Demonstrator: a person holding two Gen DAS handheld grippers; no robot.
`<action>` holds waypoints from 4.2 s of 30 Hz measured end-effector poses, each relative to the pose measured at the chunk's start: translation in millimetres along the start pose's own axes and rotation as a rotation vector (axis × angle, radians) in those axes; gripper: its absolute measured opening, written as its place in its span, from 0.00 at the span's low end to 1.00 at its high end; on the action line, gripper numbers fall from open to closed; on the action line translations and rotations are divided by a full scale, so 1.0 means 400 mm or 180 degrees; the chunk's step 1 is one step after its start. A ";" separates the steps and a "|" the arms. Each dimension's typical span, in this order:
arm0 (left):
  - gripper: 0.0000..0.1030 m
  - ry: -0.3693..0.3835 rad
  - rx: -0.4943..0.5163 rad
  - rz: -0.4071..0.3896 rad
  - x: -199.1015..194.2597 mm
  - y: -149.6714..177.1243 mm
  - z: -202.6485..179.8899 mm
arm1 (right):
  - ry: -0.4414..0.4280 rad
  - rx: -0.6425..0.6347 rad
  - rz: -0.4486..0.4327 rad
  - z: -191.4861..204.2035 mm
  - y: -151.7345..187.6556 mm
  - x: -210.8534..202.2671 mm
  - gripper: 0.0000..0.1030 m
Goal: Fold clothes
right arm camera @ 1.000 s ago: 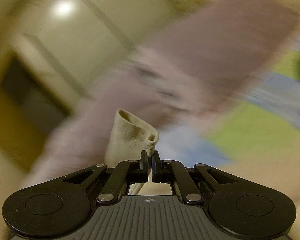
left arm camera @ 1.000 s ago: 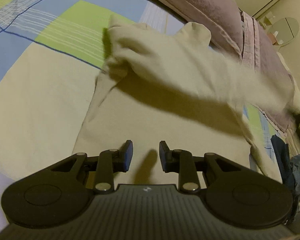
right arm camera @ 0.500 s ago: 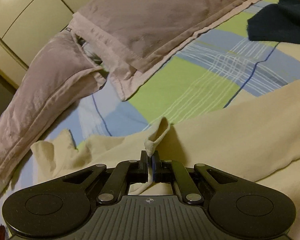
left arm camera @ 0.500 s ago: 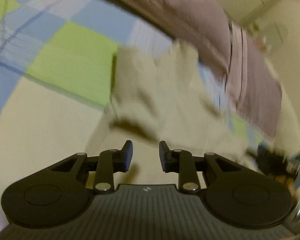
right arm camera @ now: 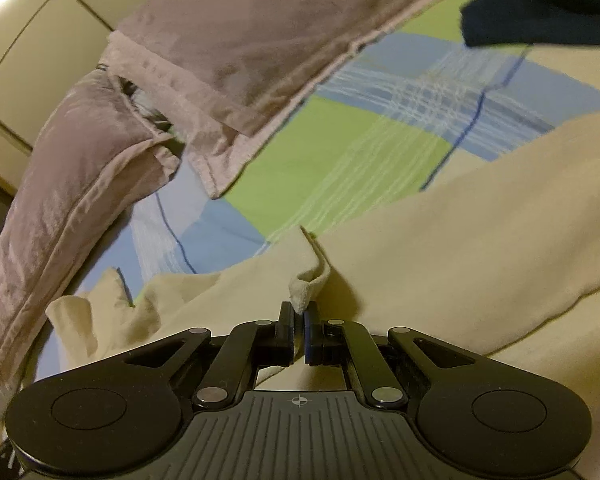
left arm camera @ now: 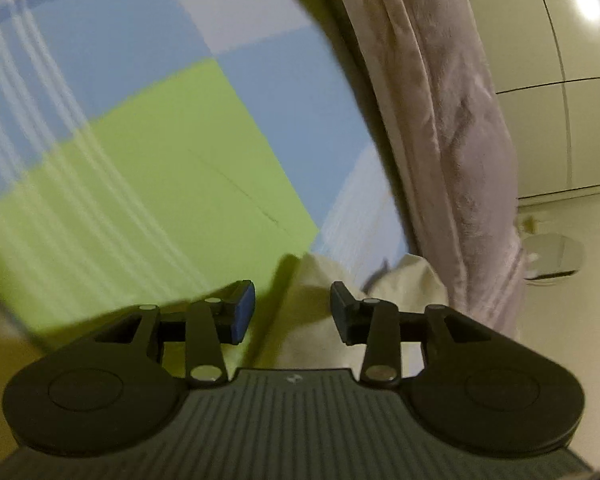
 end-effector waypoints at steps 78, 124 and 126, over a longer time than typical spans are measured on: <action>0.08 -0.0974 0.2674 0.0005 0.021 0.199 -0.128 | 0.0182 -0.1045 0.0127 0.048 0.011 0.024 0.07; 0.18 -0.0702 0.0960 0.0214 -0.193 0.390 -0.053 | 0.1257 0.0066 -0.0668 -0.495 -0.186 -0.290 0.02; 0.18 -0.0667 0.0861 0.0145 -0.231 0.370 -0.033 | 0.1151 -0.0611 -0.0805 -0.316 -0.211 -0.285 0.02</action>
Point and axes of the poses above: each gripper's, at about its wrist camera, not at the fingertips, and x roughly the way its jaws point, z to its left, y to its underside, the point moved 7 cm from there along x, roughly the way its jaws point, and after that the axes turned 10 degrees about -x, right-handed, at the moved point
